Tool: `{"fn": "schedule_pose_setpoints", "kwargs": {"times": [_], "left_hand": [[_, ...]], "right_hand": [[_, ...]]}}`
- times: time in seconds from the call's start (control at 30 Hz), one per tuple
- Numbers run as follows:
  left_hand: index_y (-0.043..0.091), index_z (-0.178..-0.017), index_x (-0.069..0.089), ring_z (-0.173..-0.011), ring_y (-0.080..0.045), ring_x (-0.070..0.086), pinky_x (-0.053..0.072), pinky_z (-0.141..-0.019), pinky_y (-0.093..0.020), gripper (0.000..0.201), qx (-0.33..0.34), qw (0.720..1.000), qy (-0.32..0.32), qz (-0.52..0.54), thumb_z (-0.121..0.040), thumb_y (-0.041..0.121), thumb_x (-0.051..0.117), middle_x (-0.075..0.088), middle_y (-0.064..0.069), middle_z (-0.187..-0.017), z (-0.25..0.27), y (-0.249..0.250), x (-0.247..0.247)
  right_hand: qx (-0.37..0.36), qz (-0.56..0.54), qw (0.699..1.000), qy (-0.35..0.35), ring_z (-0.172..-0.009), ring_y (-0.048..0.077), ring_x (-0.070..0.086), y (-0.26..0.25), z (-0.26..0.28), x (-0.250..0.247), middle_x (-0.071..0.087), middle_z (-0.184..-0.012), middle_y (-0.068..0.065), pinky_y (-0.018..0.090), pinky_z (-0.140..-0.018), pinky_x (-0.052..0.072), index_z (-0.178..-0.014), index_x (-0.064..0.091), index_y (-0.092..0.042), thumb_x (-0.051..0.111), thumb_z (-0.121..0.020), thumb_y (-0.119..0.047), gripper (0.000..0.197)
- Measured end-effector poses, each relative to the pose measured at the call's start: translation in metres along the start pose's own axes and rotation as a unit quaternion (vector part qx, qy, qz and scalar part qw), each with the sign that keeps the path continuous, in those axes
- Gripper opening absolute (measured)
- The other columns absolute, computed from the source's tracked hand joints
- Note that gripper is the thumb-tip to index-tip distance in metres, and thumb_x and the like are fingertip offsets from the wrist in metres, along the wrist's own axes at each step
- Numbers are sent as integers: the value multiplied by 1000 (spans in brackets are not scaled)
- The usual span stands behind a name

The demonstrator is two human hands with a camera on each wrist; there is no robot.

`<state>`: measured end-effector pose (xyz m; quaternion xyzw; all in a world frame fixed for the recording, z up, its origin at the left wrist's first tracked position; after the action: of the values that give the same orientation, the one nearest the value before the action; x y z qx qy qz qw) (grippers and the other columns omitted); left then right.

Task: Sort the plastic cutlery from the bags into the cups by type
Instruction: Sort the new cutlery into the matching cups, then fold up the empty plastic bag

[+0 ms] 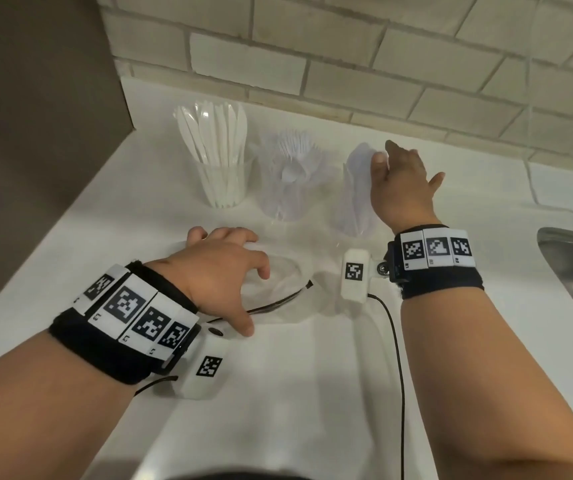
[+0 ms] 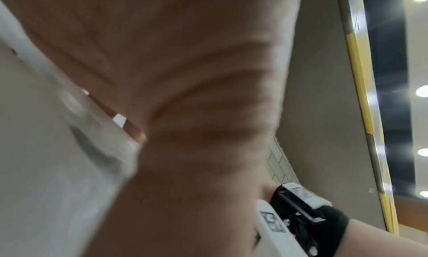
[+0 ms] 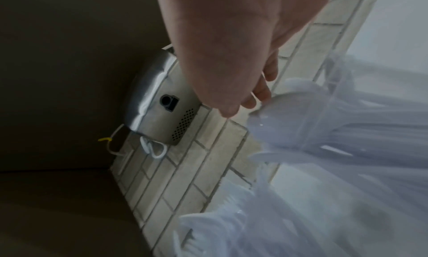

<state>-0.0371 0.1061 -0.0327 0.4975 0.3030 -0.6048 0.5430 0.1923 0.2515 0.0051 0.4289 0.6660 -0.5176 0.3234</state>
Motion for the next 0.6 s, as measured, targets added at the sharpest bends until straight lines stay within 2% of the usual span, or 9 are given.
{"fn": "schedule_pose_setpoints", "kwargs": {"times": [0.07,0.2,0.27,0.33,0.37,0.43,0.5,0.57,0.6], "left_hand": [[45,-113,54,-131,-14,34,22,-105,-38,55,-17,1000,-1,-2,-63,50,75,26,11,-147,1,-4,-3],[26,-107,64,-104,-20,56,42,-94,-39,23,-66,985,103,122,-85,34,64,54,5,-117,5,-24,-17],[17,-101,67,-98,-19,59,46,-82,-29,19,-87,951,186,230,-90,31,63,61,1,-106,13,-36,-23],[24,-96,69,-93,-9,61,43,-73,-13,10,-99,901,240,348,-92,30,62,67,9,-99,24,-44,-24],[29,-93,70,-91,-6,64,44,-75,-11,8,-96,872,247,411,-92,28,61,70,12,-95,31,-45,-24],[29,-88,72,-92,-9,69,51,-87,-26,15,-79,820,235,516,-94,26,59,75,8,-92,38,-45,-20],[25,-92,73,-97,-15,70,51,-94,-38,19,-53,803,206,557,-97,24,54,76,2,-97,42,-42,-14],[21,-97,72,-100,-18,69,50,-96,-40,22,-42,801,209,559,-99,23,50,75,0,-101,42,-42,-8],[19,-97,72,-97,-17,69,51,-93,-39,23,-51,793,228,563,-100,22,49,75,-1,-99,41,-45,-5]], "right_hand": [[-36,-16,999,12,-148,25,14,-11,8,-7,37,-151,6,53,-117,-1,-144,38,-16,31,-102,-36,47],[-156,-111,981,29,-141,23,30,-51,42,-9,49,-140,9,30,-115,23,-125,60,-11,54,-95,-25,33],[-206,-171,961,72,-122,20,50,-69,66,-5,60,-122,7,30,-103,40,-111,67,-11,61,-89,-23,25],[-201,-238,947,84,-100,16,57,-79,91,3,59,-106,0,25,-84,48,-106,63,-12,68,-85,-31,29],[-166,-272,946,52,-94,14,59,-83,102,7,57,-104,-3,21,-78,48,-111,58,-15,71,-82,-37,39],[-72,-327,939,-81,-94,9,60,-90,116,22,58,-106,-4,19,-76,50,-126,48,-19,69,-79,-50,60],[-36,-353,918,-177,-93,13,63,-95,123,39,65,-105,4,31,-83,54,-124,52,-16,60,-84,-55,56],[-20,-403,902,-156,-84,23,64,-99,124,46,67,-91,14,53,-84,52,-94,61,-13,54,-86,-49,37],[0,-435,890,-137,-81,25,63,-99,123,47,66,-86,14,57,-83,52,-85,60,-15,53,-85,-43,28]]}}
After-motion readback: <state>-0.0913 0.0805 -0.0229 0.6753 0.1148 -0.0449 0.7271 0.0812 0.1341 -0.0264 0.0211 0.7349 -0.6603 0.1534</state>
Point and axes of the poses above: each hand's wrist, its own z-axis away from the middle knuckle, its own x-axis out of the palm, y = z × x, the point moved 2 cm from there along -z, towards the middle knuckle
